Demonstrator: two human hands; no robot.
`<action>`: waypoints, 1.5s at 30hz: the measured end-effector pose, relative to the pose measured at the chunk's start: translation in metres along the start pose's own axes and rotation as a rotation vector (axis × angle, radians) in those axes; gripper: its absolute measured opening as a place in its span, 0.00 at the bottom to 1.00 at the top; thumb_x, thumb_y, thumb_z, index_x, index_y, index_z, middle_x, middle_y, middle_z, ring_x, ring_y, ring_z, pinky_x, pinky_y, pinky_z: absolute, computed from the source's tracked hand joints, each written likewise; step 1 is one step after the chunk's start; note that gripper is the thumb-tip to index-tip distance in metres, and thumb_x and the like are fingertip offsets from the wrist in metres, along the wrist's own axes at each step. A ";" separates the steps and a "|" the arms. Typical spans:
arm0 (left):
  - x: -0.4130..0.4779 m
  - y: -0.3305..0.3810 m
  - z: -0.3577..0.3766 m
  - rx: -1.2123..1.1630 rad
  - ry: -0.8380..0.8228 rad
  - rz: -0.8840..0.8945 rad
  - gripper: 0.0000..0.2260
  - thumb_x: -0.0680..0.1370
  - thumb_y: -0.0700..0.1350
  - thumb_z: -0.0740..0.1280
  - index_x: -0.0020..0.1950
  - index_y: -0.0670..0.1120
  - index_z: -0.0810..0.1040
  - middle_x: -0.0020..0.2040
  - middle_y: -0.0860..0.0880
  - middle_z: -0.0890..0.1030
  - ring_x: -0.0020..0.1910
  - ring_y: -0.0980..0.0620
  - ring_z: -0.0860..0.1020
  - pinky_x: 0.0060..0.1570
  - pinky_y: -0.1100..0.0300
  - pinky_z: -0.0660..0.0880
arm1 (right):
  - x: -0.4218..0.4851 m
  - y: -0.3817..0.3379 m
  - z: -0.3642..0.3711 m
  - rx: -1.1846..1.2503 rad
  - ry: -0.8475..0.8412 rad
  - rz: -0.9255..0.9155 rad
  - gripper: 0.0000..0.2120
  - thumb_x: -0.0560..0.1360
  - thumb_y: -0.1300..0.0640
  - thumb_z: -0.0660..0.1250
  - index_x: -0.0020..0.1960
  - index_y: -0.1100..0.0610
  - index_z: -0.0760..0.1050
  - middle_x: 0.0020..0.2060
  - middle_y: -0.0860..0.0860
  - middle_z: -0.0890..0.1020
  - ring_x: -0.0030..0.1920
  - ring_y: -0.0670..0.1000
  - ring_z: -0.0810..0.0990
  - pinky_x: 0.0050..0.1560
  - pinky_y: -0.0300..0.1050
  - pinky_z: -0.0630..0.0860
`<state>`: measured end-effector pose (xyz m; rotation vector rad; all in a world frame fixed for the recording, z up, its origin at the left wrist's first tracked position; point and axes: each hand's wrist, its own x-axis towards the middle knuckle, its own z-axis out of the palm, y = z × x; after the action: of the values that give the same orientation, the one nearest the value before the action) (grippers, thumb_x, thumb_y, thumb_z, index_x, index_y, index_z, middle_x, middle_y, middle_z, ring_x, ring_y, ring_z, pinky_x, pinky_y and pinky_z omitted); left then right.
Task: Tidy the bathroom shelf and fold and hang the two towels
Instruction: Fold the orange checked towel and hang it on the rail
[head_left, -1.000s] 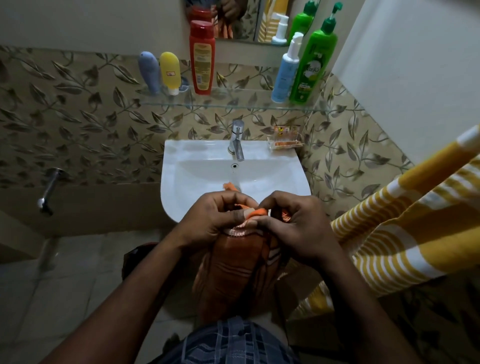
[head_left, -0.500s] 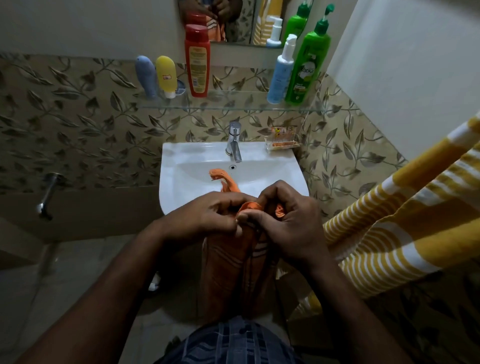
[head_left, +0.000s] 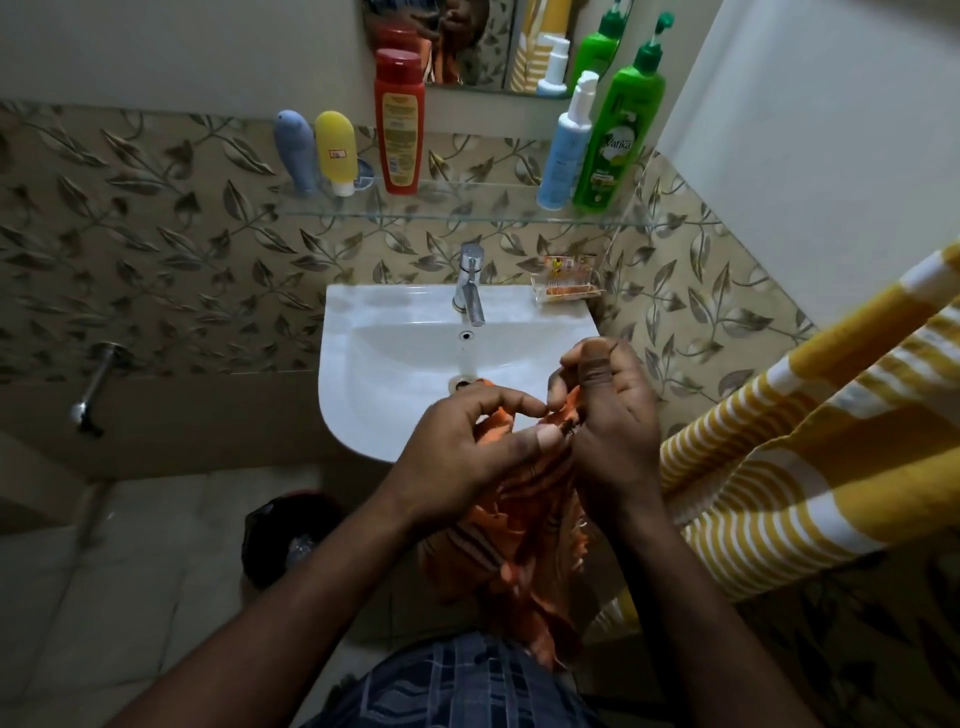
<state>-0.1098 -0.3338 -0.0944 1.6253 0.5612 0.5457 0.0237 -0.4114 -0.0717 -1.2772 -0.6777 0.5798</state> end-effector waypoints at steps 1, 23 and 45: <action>0.001 0.001 0.002 0.021 0.005 0.014 0.14 0.71 0.60 0.77 0.52 0.56 0.85 0.51 0.53 0.84 0.51 0.51 0.84 0.52 0.44 0.82 | 0.000 -0.001 0.001 -0.034 -0.007 -0.038 0.11 0.87 0.49 0.59 0.51 0.55 0.73 0.32 0.50 0.78 0.30 0.46 0.74 0.31 0.40 0.72; -0.001 0.004 -0.031 -0.159 -0.073 0.142 0.05 0.70 0.42 0.74 0.35 0.45 0.79 0.36 0.51 0.76 0.32 0.57 0.76 0.35 0.66 0.71 | 0.008 -0.008 -0.022 -0.045 -0.495 0.156 0.04 0.76 0.64 0.73 0.48 0.56 0.83 0.41 0.51 0.85 0.43 0.49 0.83 0.46 0.43 0.81; -0.007 -0.023 -0.014 -0.493 0.322 -0.336 0.14 0.74 0.54 0.75 0.46 0.43 0.87 0.42 0.40 0.86 0.41 0.41 0.84 0.49 0.47 0.81 | -0.002 0.006 -0.004 0.039 -0.193 0.292 0.09 0.75 0.69 0.72 0.49 0.56 0.84 0.43 0.51 0.87 0.45 0.52 0.86 0.48 0.46 0.82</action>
<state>-0.1255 -0.3251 -0.1153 0.9569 0.8442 0.6371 0.0256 -0.4142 -0.0786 -1.3035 -0.6383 0.9612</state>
